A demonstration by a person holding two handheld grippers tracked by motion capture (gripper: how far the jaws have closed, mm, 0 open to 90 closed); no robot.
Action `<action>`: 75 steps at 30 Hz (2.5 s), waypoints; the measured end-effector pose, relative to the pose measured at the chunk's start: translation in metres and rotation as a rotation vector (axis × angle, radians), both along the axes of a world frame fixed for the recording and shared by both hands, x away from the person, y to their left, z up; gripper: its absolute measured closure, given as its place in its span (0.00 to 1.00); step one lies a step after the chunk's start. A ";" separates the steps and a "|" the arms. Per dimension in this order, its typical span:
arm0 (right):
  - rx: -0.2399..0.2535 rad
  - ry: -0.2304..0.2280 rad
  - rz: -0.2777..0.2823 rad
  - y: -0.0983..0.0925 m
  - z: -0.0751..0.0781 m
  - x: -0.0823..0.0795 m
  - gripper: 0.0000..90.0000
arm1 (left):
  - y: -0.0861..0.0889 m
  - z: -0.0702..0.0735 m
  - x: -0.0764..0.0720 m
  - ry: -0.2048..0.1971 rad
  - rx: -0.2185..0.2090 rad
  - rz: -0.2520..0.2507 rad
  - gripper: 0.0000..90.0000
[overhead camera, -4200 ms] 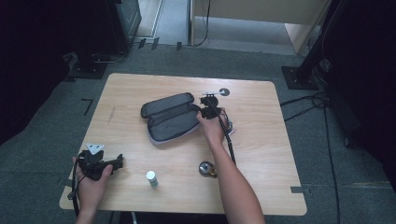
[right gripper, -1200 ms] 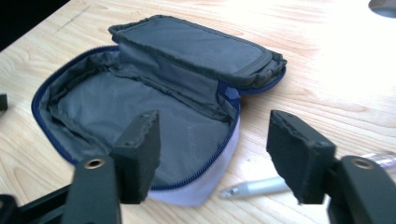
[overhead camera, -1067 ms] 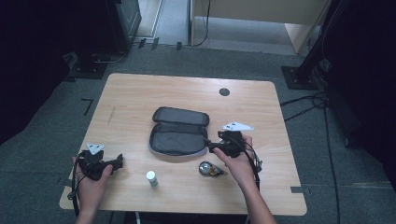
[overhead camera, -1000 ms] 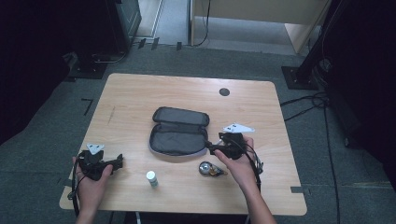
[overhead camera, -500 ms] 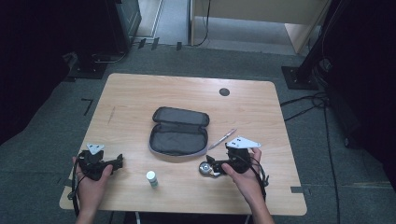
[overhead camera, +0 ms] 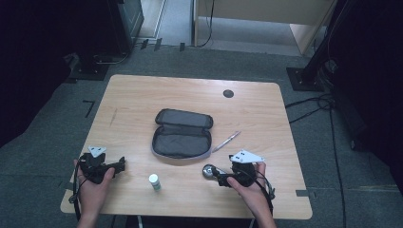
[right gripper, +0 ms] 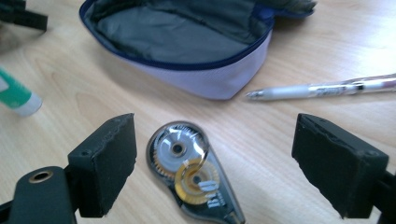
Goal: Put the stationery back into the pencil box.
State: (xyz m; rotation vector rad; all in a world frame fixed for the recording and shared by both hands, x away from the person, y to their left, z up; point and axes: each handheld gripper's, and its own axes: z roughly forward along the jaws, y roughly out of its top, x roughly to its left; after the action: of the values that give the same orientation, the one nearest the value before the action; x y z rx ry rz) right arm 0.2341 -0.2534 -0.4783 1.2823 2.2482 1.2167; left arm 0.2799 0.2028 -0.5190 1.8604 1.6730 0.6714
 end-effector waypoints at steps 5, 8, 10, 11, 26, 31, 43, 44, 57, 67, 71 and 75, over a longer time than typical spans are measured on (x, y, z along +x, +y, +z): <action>-0.013 0.002 0.033 0.003 -0.006 -0.003 0.16 | 0.000 0.000 0.000 0.000 0.000 0.000 0.00; -0.023 0.021 0.058 0.004 -0.014 -0.003 0.16 | 0.000 0.000 0.000 0.000 0.000 0.000 0.00; -0.034 0.021 0.074 0.005 -0.017 -0.004 0.16 | 0.000 0.000 0.000 0.000 0.000 0.000 0.00; -0.040 0.019 0.077 0.006 -0.019 -0.004 0.17 | 0.000 0.000 0.000 0.000 0.000 0.000 0.00; -0.078 0.025 0.145 0.022 -0.034 0.002 0.34 | 0.000 0.000 0.000 0.000 0.000 0.000 0.00; -0.101 0.020 0.143 0.025 -0.036 0.003 0.37 | 0.000 0.000 0.000 0.000 0.000 0.000 0.00; -0.152 -0.024 0.143 0.035 -0.042 -0.003 0.40 | 0.000 0.000 0.000 0.000 0.000 0.000 0.00; -0.141 -0.034 0.140 0.034 -0.043 -0.004 0.40 | 0.000 0.000 0.000 0.000 0.000 0.000 0.00; -0.134 -0.040 0.109 0.035 -0.044 -0.008 0.41 | 0.000 0.000 0.000 0.000 0.000 0.000 0.00; -0.127 -0.046 0.098 0.035 -0.045 -0.011 0.48 | 0.000 0.000 0.000 0.000 0.000 0.000 0.00; -0.120 -0.055 0.073 0.035 -0.044 -0.012 0.76 | 0.000 0.000 0.000 0.000 0.001 -0.001 0.00; -0.094 -0.036 0.054 0.031 -0.044 -0.012 0.71 | 0.000 0.000 0.000 0.000 0.001 -0.002 0.00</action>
State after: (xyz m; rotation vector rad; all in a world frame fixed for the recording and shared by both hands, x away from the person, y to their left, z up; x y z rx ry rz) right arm 0.2225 -0.2220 -0.5224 1.1638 2.2985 1.1290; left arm 0.2799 0.2027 -0.5190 1.8624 1.6713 0.6712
